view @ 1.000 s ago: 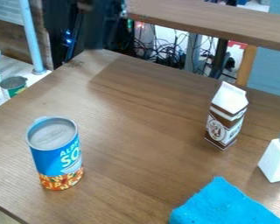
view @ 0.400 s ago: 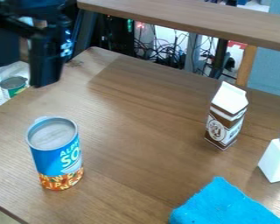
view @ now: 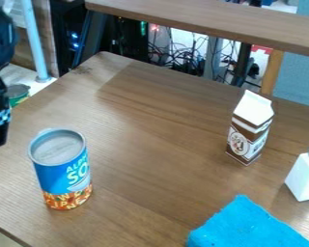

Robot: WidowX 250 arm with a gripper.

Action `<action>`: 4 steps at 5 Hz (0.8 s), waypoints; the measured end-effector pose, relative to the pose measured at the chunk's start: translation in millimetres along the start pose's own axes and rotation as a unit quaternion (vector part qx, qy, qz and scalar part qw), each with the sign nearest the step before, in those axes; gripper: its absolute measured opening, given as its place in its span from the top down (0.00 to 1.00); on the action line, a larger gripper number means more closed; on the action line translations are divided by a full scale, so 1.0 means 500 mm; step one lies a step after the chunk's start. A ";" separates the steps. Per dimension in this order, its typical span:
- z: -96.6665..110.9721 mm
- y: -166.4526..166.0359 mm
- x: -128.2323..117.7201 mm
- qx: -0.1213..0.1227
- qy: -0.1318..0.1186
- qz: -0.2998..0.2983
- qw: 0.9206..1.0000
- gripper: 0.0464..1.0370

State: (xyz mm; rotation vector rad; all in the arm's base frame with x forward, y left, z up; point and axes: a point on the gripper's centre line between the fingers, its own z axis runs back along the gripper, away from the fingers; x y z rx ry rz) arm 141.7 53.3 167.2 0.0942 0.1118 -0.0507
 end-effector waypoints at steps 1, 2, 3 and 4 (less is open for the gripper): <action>-0.062 0.000 -0.004 0.000 0.017 0.007 1.000 0.04; -0.117 -0.011 -0.002 0.011 0.020 0.063 0.998 0.04; -0.146 -0.019 0.014 0.030 0.027 0.086 0.995 0.04; -0.168 -0.016 0.034 0.043 0.014 0.105 0.993 0.04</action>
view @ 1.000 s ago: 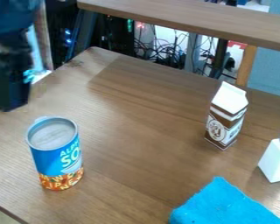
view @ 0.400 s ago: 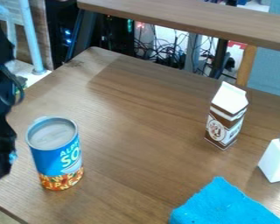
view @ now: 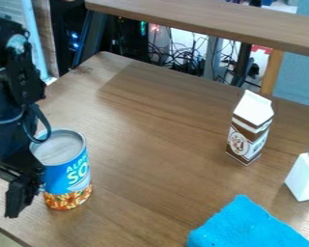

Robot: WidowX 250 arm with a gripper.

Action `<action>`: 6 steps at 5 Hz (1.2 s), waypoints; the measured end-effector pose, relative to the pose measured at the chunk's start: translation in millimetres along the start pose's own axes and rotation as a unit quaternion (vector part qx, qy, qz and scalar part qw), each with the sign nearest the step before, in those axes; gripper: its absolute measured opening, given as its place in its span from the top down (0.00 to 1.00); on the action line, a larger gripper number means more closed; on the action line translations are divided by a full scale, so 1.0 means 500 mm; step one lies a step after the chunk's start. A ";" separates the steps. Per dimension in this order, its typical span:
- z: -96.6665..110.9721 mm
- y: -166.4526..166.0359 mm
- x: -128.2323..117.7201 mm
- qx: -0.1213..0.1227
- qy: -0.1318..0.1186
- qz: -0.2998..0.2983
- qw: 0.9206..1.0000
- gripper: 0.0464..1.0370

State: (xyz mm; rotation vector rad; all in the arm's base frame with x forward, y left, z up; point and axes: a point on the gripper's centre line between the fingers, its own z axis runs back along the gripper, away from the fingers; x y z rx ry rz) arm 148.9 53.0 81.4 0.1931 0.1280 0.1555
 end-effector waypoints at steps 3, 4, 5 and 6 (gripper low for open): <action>-0.021 -0.001 0.067 0.005 -0.022 -0.049 0.999 0.04; -0.026 -0.003 0.106 0.005 -0.017 -0.050 0.999 0.04; -0.023 -0.003 0.141 0.004 -0.019 -0.048 0.999 0.04; -0.015 -0.005 0.179 0.003 -0.019 -0.039 0.999 0.04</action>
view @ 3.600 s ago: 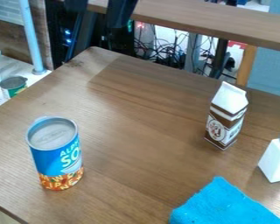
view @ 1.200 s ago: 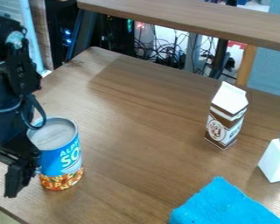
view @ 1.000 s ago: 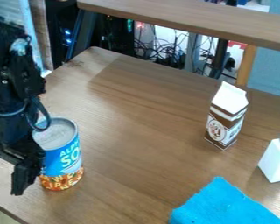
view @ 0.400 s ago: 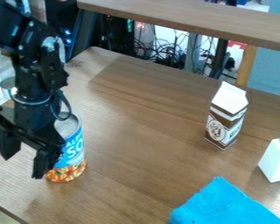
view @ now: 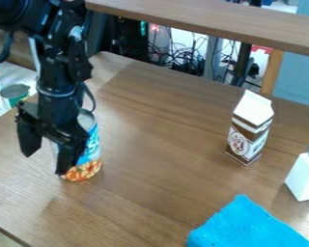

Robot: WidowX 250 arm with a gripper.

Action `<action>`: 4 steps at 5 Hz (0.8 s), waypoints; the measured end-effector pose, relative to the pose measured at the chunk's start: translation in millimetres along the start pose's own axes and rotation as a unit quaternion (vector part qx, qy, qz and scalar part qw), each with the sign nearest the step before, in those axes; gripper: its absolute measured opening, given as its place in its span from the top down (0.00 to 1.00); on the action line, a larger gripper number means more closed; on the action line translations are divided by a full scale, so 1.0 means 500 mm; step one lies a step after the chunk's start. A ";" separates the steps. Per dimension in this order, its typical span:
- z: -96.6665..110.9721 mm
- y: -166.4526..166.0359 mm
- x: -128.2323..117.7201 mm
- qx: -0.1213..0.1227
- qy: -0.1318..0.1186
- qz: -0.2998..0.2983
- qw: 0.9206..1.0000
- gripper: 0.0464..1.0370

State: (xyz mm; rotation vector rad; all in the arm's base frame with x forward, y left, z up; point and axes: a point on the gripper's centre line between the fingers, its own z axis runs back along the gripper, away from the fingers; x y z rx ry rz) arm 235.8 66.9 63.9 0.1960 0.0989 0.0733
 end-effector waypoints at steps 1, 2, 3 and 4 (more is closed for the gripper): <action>0.015 -0.001 0.044 0.001 -0.004 0.003 1.000 0.04; 0.029 -0.006 0.087 0.000 -0.012 -0.002 1.000 0.04; 0.034 -0.009 0.121 0.003 -0.011 -0.002 1.000 0.04; 0.033 -0.014 0.150 0.005 -0.015 -0.004 1.000 0.04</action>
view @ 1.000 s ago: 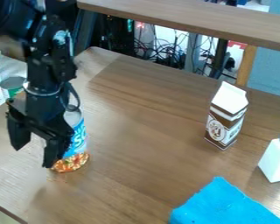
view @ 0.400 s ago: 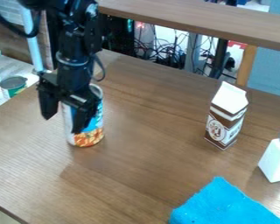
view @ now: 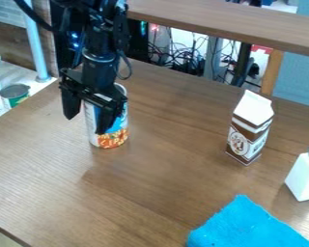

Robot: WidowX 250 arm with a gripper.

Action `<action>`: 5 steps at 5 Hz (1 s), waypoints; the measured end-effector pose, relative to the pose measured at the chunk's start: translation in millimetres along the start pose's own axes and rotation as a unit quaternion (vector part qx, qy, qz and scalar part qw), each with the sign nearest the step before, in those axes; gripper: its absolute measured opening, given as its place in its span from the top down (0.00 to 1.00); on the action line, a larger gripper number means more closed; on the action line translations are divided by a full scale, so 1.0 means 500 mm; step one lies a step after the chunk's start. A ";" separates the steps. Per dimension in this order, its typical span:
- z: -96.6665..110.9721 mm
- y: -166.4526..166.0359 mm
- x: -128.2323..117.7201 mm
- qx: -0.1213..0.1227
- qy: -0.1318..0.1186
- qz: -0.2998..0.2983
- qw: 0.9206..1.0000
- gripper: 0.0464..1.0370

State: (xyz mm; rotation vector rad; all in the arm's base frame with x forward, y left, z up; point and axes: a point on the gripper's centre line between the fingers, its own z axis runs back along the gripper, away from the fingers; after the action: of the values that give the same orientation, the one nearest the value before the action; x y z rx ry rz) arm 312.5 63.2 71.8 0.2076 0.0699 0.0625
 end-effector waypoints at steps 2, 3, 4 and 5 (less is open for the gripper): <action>0.011 -0.024 0.076 0.011 -0.007 -0.014 1.000 0.04; 0.021 -0.028 0.112 0.012 -0.015 -0.004 1.000 0.04; 0.036 -0.027 0.128 0.009 -0.019 0.002 1.000 0.04; 0.040 -0.025 0.089 0.006 -0.022 0.003 1.000 0.04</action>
State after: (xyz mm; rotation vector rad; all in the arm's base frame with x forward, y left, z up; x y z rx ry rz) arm 359.0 49.8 85.9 0.2215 0.0253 0.0637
